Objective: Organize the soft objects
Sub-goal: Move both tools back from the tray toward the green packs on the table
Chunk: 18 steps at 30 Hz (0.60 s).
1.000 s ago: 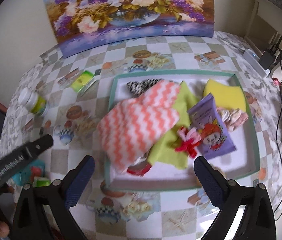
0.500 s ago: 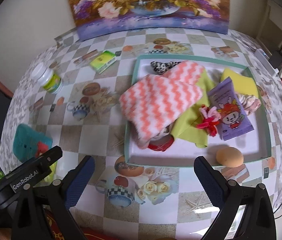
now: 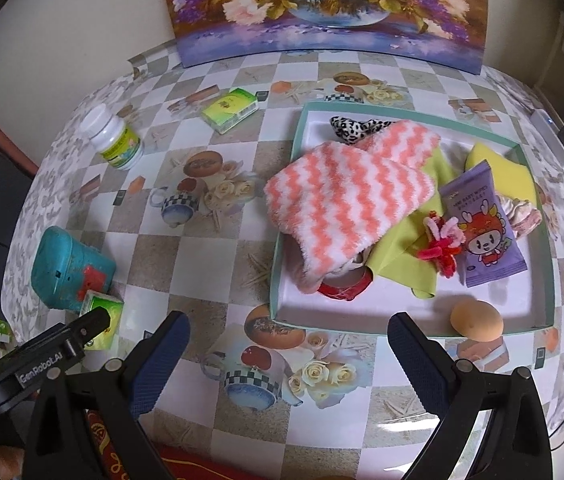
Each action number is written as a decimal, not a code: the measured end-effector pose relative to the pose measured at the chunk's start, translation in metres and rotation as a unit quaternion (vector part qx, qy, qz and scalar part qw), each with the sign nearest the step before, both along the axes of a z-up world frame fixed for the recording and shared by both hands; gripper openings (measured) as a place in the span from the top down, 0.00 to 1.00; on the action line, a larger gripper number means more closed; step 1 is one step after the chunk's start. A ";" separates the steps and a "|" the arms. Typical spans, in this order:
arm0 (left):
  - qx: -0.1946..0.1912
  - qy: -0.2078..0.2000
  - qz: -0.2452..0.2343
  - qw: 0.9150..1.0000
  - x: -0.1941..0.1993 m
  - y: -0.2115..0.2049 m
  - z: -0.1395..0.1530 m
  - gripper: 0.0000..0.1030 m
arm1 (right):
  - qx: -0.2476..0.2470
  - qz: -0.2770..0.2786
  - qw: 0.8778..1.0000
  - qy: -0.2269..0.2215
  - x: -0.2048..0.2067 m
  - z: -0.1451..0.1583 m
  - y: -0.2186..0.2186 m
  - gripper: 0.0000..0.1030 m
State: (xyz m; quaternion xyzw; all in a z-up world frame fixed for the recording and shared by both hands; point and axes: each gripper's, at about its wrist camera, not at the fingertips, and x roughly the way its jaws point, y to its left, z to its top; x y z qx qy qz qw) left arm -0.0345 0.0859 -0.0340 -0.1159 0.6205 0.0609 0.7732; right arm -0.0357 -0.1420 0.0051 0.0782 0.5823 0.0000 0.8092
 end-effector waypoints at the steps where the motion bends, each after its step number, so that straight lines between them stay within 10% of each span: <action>1: -0.002 0.002 0.001 1.000 0.000 0.001 -0.001 0.17 | 0.000 0.001 1.000 0.000 0.000 0.000 0.000 0.02; 18: -0.051 0.028 0.038 0.998 -0.001 0.024 -0.029 0.35 | 0.003 0.003 1.000 0.003 0.001 -0.001 0.001 0.02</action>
